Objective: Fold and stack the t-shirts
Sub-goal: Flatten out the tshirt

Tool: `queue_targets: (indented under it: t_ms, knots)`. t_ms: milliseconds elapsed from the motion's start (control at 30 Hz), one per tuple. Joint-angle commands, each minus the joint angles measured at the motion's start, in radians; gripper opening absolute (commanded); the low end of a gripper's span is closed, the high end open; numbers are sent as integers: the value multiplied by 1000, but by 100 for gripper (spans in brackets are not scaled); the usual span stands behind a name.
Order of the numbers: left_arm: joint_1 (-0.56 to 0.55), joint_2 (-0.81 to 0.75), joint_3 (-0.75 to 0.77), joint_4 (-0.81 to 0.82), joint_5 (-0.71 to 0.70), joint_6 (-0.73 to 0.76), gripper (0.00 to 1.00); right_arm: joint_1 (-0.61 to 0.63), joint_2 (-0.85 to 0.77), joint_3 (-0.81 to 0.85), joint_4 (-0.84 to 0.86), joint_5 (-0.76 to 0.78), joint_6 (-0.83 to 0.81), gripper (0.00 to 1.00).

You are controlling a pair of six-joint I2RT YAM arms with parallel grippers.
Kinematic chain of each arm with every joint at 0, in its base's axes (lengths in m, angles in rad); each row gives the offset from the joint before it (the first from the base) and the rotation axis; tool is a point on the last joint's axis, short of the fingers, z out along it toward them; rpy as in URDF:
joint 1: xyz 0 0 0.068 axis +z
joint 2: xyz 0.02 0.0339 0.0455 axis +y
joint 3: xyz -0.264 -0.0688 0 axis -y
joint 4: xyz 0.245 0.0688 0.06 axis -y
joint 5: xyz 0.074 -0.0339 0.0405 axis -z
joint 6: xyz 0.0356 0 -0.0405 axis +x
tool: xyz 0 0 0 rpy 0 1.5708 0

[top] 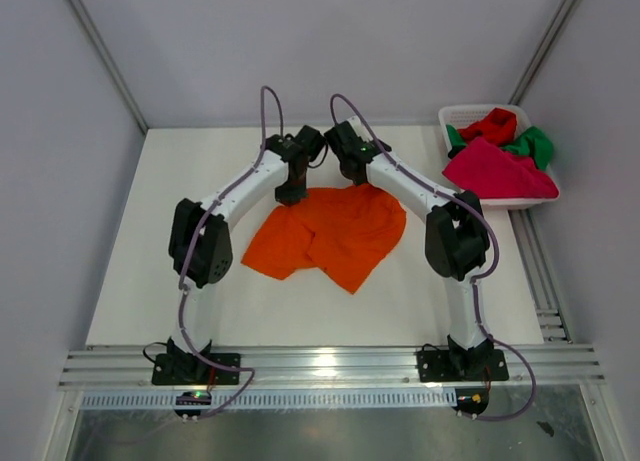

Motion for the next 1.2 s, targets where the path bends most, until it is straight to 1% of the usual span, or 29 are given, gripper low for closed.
queue_targets:
  t_ms: [0, 67, 167, 267, 300, 333, 400, 467, 533, 567, 633, 800, 833, 900, 967, 1000, 1033, 1067, 1100, 1133, 1167]
  knots:
    - [7, -26, 185, -179, -243, 72, 0, -17, -39, 59, 8, 55, 17, 7]
    - [13, -21, 260, -207, -274, 92, 0, -20, -43, 70, 9, 64, 12, 7]
    - [24, -12, 334, -245, -349, 118, 0, -31, -49, 90, 9, 91, 6, 7]
    - [32, 3, 388, -275, -458, 147, 0, -47, -54, 124, -1, 114, 9, 7]
    - [36, 6, 402, -285, -519, 156, 0, -53, -55, 136, -4, 121, 11, 7]
    - [47, 11, 426, -290, -542, 161, 0, -63, -57, 160, -7, 134, 9, 7]
    - [62, 11, 451, -298, -590, 144, 0, -71, -60, 188, -20, 148, 6, 7]
    - [84, 9, 506, -334, -705, 89, 0, -86, -63, 237, -32, 163, -2, 7]
    - [88, 3, 557, -348, -803, 79, 3, -94, -77, 282, -38, 173, -8, 7]
    - [88, -4, 566, -341, -825, 78, 5, -100, -83, 294, -35, 177, -12, 7]
    - [88, -44, 575, -309, -858, 89, 9, -102, -104, 323, -34, 182, -29, 7]
    - [88, -145, 563, -184, -906, 93, 12, -103, -149, 414, -43, 191, -63, 7]
    - [88, -165, 513, -146, -908, 134, 14, -102, -157, 420, -41, 190, -68, 7]
    - [87, -213, 476, -18, -924, 220, 14, -102, -183, 428, -37, 193, -68, 7]
    - [87, -215, 537, -38, -938, 230, 14, -102, -204, 455, -66, 193, -68, 7]
    - [87, -219, 551, -38, -941, 234, 15, -102, -215, 460, -66, 194, -69, 7]
    - [87, -230, 534, -17, -941, 242, 17, -103, -229, 455, -58, 194, -68, 7]
    - [87, -259, 502, 27, -941, 289, 18, -102, -253, 435, -46, 194, -69, 7]
    - [87, -271, 456, 147, -937, 344, 19, -103, -259, 429, -26, 194, -69, 8]
    - [78, -271, 448, 152, -973, 381, 18, -102, -259, 453, -33, 188, -92, 7]
    - [69, -247, 483, 121, -995, 388, 18, -103, -253, 486, -91, 184, -80, 8]
